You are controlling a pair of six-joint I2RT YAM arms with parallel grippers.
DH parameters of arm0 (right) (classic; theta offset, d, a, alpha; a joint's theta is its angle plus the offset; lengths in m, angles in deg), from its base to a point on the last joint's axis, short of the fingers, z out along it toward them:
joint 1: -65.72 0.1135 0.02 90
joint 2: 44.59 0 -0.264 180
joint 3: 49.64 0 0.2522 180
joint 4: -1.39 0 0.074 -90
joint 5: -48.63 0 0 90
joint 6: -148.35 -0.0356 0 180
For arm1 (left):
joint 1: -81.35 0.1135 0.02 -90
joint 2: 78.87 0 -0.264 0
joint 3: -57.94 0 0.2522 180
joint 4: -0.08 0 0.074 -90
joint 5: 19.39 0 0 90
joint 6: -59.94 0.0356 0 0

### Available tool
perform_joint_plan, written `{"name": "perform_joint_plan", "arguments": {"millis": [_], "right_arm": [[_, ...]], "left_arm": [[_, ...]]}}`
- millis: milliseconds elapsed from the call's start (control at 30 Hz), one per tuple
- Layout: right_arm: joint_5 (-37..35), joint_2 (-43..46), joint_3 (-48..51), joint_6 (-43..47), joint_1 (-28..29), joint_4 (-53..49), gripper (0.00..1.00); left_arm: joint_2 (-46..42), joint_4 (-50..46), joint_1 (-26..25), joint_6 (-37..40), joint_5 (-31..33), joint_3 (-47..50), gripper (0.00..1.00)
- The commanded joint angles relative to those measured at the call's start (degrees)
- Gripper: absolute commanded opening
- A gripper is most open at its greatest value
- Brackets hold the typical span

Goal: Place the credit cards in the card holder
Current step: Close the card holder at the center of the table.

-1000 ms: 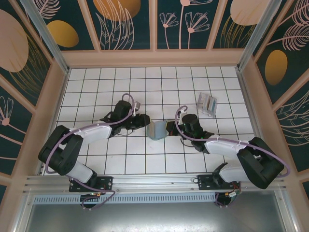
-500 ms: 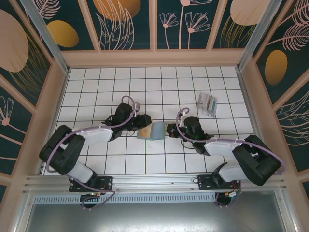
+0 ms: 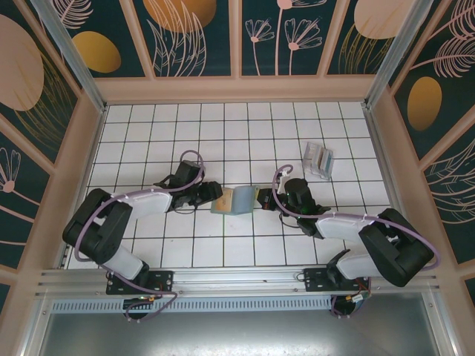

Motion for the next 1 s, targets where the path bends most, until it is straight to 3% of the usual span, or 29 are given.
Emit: {"name": "perform_joint_plan", "arguments": {"millis": [0, 367, 700, 967], "right_arm": [[0.9, 1.0, -0.6, 0.8, -0.6, 0.1, 0.0], [1.6, -0.5, -1.4, 1.0, -0.7, 0.6, 0.0], [2.3, -3.9, -1.6, 0.3, -0.7, 4.6, 0.0], [4.6, -8.4, -3.4, -1.8, -0.6, 11.4, 0.0]], "left_arm": [[2.2, 0.8, 0.0, 1.5, -6.4, -0.5, 0.55], [6.9, -0.7, -0.1, 3.7, -11.2, -5.3, 0.55], [-3.2, 7.5, -0.1, 2.3, -16.9, -3.1, 0.5], [2.5, 15.1, -2.5, -1.4, -20.0, -3.3, 0.48]]}}
